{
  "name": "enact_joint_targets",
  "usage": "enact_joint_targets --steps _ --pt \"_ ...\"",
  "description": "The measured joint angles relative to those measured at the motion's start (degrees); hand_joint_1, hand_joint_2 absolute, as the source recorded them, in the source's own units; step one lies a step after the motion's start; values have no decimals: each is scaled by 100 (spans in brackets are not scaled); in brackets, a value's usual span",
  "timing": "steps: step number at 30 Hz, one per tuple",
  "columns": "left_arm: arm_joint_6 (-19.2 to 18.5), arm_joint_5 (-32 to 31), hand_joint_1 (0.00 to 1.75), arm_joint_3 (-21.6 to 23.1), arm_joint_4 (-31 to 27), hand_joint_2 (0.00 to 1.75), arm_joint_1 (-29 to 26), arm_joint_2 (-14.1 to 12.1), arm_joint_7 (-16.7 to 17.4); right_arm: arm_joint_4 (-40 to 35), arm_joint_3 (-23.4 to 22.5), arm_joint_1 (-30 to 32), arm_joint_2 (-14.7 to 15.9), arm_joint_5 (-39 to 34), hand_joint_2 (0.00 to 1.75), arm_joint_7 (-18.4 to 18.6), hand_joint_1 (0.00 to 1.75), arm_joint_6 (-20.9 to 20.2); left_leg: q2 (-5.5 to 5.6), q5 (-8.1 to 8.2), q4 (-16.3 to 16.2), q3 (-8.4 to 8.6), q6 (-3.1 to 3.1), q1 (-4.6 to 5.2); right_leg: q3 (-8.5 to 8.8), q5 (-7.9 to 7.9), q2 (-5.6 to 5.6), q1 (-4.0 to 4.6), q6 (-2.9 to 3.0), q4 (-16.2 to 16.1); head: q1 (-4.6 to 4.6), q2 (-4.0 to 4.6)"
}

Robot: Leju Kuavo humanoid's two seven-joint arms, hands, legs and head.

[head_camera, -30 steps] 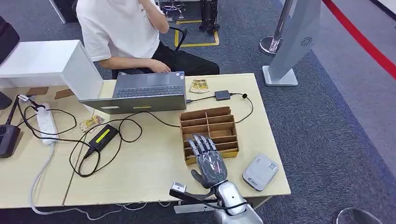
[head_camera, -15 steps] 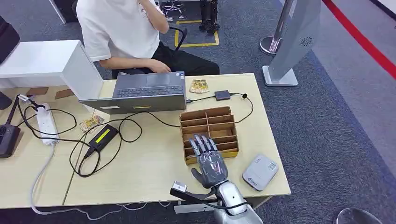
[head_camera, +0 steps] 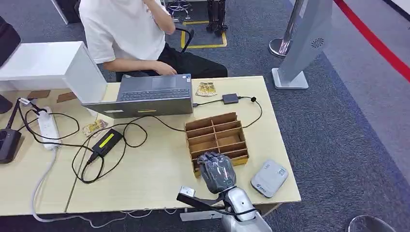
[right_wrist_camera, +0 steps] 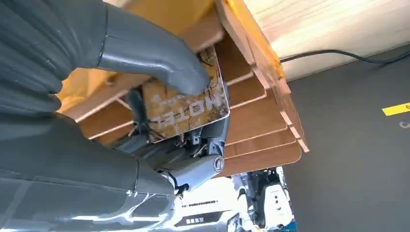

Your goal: Pass the card to the sensor for recognition and then transmit it.

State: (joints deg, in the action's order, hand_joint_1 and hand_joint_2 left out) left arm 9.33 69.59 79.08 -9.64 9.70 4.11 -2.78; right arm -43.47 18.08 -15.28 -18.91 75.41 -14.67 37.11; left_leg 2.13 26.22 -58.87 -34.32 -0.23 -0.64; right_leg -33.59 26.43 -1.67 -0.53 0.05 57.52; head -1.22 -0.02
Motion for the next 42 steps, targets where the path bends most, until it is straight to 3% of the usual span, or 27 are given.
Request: enact_joint_targets --steps 20,26,28,32,35,37,40,42 --pt "164 105 0 0 0 175 -8 22 -262 -50 0 -30 18 -144 175 -114 175 0 -1 0 0 1 0 0 1 0 0 0 0 0 0 0" --pt "184 105 0 0 0 175 -8 24 -221 -125 75 -141 55 -639 175 -142 175 -2 -3 0 0 0 0 0 0 -1 -1 0 0 0 0 2" --pt "192 136 0 0 -2 175 -9 26 -225 -234 261 -223 121 -1129 175 29 175 -70 -1 0 0 -1 0 0 0 -1 0 0 0 0 0 2" --pt "230 190 0 0 0 175 -24 31 -278 -785 829 -544 433 -2027 175 455 175 -834 -11 -1 -1 0 0 0 -1 -6 -4 0 7 0 0 2" --pt "236 210 0 0 -2 175 -27 31 -291 -1053 1106 -781 623 -2270 175 509 175 -1160 -11 -1 -2 0 1 0 -1 -6 -4 0 6 0 0 0" --pt "236 225 0 0 -2 175 -30 31 -306 -1194 1268 -948 752 -2499 175 549 175 -1590 -10 -2 -2 0 1 0 -1 -7 -4 0 6 0 0 2" --pt "170 238 0 0 0 175 -94 31 -680 -1430 1482 -1222 969 -2826 175 623 175 -2339 -11 -2 -2 -1 1 0 -1 -7 -4 0 6 0 0 2" --pt "164 238 0 0 0 175 -169 31 -874 -1582 1604 -1352 1077 -2909 175 684 175 -2516 -10 -2 -2 0 1 0 -2 -6 -4 0 6 0 0 2"
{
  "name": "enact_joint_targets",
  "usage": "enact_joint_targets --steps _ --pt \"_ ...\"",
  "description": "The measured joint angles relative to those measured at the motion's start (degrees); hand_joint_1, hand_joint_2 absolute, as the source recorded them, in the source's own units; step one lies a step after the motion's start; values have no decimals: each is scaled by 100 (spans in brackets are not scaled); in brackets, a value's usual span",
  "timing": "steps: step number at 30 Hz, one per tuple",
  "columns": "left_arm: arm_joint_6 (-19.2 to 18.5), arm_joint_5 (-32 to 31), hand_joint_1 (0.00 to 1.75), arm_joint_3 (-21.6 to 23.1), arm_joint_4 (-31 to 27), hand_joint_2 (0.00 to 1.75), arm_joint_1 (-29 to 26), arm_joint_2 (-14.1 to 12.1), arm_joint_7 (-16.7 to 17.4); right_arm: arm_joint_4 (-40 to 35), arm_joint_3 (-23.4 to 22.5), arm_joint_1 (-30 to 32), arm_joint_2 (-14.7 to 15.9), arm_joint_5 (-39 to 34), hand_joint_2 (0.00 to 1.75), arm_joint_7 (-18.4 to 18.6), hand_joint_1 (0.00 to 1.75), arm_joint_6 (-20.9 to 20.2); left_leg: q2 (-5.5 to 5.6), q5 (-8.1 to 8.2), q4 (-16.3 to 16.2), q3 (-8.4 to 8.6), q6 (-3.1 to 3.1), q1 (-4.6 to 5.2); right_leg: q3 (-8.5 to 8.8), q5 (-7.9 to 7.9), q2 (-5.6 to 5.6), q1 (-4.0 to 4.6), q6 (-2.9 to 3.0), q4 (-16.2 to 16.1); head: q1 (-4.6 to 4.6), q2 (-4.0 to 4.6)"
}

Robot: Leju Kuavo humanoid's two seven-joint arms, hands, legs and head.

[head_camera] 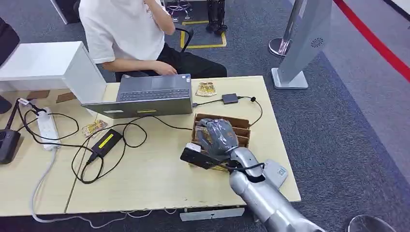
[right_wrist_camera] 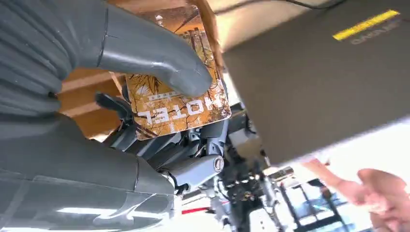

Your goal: Pass the card to the sensor for recognition and then transmit it.

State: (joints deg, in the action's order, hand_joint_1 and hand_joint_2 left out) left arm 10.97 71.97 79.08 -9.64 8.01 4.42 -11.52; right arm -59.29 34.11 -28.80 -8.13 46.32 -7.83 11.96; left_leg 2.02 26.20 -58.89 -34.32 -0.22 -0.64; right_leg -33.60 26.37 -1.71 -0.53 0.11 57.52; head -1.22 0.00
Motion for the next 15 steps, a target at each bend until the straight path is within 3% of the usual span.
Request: enact_joint_targets --steps 6,7,10,15 --pt "-7 2 0 0 0 175 -46 0 -44 -189 276 -306 169 -15 175 199 175 -153 -1 1 0 -3 0 0 -3 1 -3 0 0 1 2 0" --pt "0 2 0 0 0 175 -40 0 77 -199 315 -407 184 77 175 322 175 -92 -1 1 0 -2 0 0 -3 0 -3 0 0 1 0 -2" --pt "7 -18 0 2 0 175 65 2 503 -164 392 -735 186 597 175 606 175 479 3 -5 0 -3 -1 0 -1 0 -1 0 0 2 0 -2" --pt "-46 -168 0 61 0 175 157 18 673 214 433 -1181 123 2016 175 1034 175 1944 2 -8 0 -2 -3 0 -1 -6 -2 0 4 3 0 0"
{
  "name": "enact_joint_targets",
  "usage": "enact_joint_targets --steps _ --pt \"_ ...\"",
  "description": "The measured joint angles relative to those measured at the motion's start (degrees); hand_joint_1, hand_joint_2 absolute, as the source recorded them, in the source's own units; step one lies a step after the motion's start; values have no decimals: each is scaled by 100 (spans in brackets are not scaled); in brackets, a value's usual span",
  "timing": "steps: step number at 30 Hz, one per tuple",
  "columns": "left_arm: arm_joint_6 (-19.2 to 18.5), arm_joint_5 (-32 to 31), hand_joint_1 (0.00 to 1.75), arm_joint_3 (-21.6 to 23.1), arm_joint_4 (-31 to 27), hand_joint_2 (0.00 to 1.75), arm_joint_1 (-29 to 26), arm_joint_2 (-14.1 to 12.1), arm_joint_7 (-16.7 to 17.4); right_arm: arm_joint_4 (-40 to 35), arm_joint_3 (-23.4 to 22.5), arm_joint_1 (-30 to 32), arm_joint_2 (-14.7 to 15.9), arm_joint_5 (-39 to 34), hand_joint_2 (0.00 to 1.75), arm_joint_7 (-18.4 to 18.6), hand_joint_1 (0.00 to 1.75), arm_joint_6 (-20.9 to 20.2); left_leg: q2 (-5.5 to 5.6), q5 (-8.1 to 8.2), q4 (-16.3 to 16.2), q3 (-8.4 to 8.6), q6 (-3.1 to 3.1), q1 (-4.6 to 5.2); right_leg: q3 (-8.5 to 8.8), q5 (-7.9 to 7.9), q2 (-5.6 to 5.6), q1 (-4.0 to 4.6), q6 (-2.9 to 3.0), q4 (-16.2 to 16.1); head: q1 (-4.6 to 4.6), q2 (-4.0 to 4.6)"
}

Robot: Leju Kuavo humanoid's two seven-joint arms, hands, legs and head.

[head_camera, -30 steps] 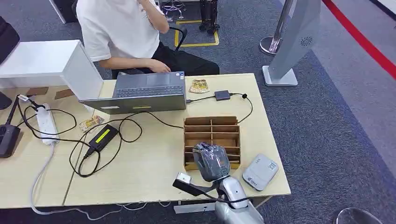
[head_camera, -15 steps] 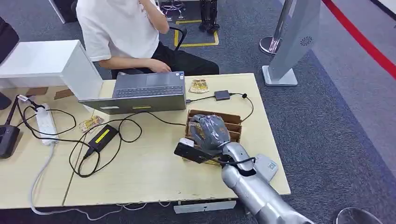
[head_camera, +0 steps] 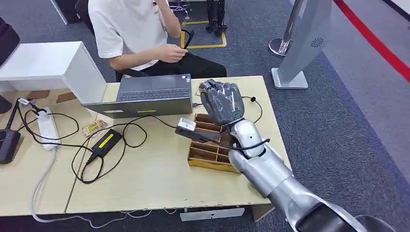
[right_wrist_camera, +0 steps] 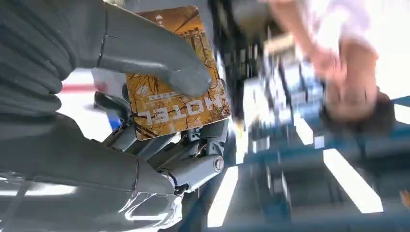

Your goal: Pass the card to the sensor for recognition and then transmit it.

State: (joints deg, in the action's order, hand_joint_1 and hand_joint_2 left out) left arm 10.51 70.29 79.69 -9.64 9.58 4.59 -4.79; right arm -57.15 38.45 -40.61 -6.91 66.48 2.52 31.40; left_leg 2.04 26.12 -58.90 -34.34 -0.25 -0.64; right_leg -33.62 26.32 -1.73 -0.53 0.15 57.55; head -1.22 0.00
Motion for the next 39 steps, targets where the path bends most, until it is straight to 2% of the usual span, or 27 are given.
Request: enact_joint_targets --steps 2,6,10,15,18,19,27,33,39 --pt "-13 -39 0 44 0 175 12 4 28 201 -59 -94 -79 286 175 35 175 515 0 0 0 2 0 0 0 0 -1 0 0 0 -2 -2" --pt "-55 -81 0 118 0 175 31 11 31 317 -383 -98 -258 920 175 52 175 563 4 0 -1 -1 0 0 -3 1 1 0 0 0 0 -2" --pt "-116 -85 0 192 11 175 68 11 15 404 -867 -98 -452 1655 175 -112 175 567 5 0 0 -1 0 0 -3 1 0 0 1 0 0 0" --pt "-181 -57 0 236 13 175 126 22 -20 662 -1178 -127 -612 2054 175 -57 175 567 3 0 0 -1 0 0 -3 0 0 0 0 0 0 -2" --pt "-192 -48 0 236 13 175 127 26 -35 769 -1257 -147 -656 2049 175 -29 175 567 3 0 0 -1 0 1 -2 0 0 0 0 0 0 -2" --pt "-203 -33 0 236 15 175 128 26 -50 837 -1270 -164 -667 2045 175 -29 0 567 3 0 0 -1 0 1 -3 0 0 0 0 0 0 -2" --pt "-437 50 0 236 24 175 176 42 -295 1016 -1353 -148 -693 2034 175 -92 0 569 3 0 -1 0 -1 0 -4 1 -1 0 1 0 0 -2" --pt "-426 50 0 236 22 175 176 44 -302 918 -1464 25 -505 2069 175 -147 0 569 3 0 -1 -1 0 1 -5 1 -1 -1 0 0 2 0" --pt "-378 158 0 236 24 175 170 42 -315 948 -1508 -28 -347 2226 175 156 0 569 3 0 -2 -2 0 2 -6 0 -1 -1 0 0 2 -2"
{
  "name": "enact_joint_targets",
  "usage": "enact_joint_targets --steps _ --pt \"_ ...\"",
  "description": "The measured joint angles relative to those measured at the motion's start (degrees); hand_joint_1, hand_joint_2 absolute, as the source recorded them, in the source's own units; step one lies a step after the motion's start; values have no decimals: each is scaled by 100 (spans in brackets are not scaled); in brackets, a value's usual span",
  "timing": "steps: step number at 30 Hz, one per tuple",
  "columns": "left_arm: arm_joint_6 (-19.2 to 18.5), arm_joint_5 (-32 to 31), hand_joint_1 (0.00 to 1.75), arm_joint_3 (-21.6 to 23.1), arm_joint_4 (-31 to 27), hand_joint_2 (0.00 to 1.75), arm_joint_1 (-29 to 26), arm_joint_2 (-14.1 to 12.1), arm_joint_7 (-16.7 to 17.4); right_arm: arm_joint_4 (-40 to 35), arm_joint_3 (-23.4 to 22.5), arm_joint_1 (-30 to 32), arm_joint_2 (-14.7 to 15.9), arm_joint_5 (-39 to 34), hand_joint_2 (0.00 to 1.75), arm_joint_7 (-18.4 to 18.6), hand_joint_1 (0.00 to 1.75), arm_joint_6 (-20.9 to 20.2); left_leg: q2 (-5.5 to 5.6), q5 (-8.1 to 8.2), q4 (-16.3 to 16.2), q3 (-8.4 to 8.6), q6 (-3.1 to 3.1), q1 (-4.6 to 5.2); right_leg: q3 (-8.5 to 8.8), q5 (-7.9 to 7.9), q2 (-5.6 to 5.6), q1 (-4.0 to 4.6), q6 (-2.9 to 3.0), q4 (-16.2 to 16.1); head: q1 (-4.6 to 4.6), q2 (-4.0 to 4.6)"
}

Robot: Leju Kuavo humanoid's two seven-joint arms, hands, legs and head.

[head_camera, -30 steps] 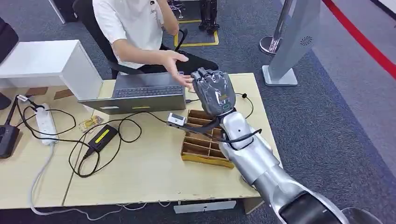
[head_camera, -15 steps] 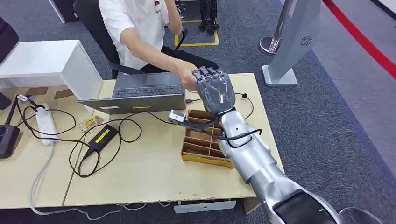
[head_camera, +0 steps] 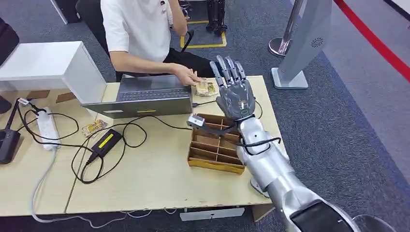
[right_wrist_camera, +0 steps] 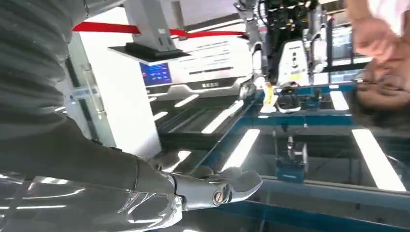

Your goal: Pass the card to the sensor for recognition and then transmit it.

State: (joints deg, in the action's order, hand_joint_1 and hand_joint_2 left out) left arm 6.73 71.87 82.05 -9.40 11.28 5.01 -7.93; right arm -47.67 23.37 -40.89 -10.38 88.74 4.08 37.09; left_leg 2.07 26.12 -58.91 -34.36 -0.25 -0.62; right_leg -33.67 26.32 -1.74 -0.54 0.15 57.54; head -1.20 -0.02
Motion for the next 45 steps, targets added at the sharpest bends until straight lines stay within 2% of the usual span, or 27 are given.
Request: enact_joint_targets --steps 2,6,8,13,15,18,23,26,29,32,37,40,45 --pt "31 28 0 0 0 175 -3 2 0 65 24 -137 114 0 175 282 0 0 3 0 -1 0 0 0 1 0 3 0 0 0 0 2" --pt "105 74 0 0 0 175 -10 4 2 150 39 -361 436 2 175 492 0 0 2 0 -2 0 0 0 2 -1 3 0 -1 0 0 2" --pt "153 120 0 0 0 175 -19 15 -24 201 81 -472 700 2 175 745 0 0 6 -1 -7 -2 0 0 3 -2 7 -1 -3 -1 -2 2" --pt "238 234 0 0 0 175 -54 15 -98 415 195 -739 1406 2 175 1000 0 -4 8 1 -12 -5 3 1 2 -2 9 -2 -4 -3 0 0" --pt "212 321 0 -15 0 175 -113 11 -313 531 264 -801 1756 2 175 1096 0 -9 12 6 -14 -5 10 1 4 -2 13 -3 -5 -4 4 0" --pt "179 605 0 -135 0 175 -333 9 -876 656 266 -733 2446 2 175 1260 0 -15 41 10 -24 -8 17 2 10 10 36 -5 -22 -5 0 2" --pt "251 859 0 -291 0 175 -475 -13 -841 712 -250 -206 3478 2 175 1253 0 -17 61 24 -31 -12 37 6 17 23 53 -9 -41 -7 4 2" --pt "297 1007 0 -319 0 175 -502 -13 -805 678 -1017 429 4008 0 175 1161 0 -9 91 33 -33 -15 51 8 32 38 85 -9 -52 -8 -2 2" --pt "330 1064 0 -343 0 175 -529 -15 -782 625 -1673 1044 4310 2 175 1153 0 -13 86 39 -32 -15 57 12 30 39 79 -9 -53 -8 -2 2" --pt "365 1123 0 -358 0 175 -531 -15 -774 579 -2219 1709 4498 4 175 1229 0 -31 87 48 -31 -12 60 13 32 51 80 -15 -63 -8 0 0" --pt "367 1202 0 -413 0 175 -549 -13 -767 612 -3033 2813 4455 2 175 1312 0 -4 87 51 -21 -12 63 20 34 58 83 -15 -62 -7 4 2" --pt "350 1239 0 -437 0 175 -548 -13 -767 665 -3426 3245 4209 -31 175 1157 0 0 77 56 -21 -6 57 18 33 59 71 -15 -60 -7 4 2" --pt "310 1340 0 -457 0 175 -548 -13 -739 1152 -4090 3698 3553 -17 175 857 0 0 77 57 -19 0 58 18 33 67 73 -14 -56 -7 2 2"
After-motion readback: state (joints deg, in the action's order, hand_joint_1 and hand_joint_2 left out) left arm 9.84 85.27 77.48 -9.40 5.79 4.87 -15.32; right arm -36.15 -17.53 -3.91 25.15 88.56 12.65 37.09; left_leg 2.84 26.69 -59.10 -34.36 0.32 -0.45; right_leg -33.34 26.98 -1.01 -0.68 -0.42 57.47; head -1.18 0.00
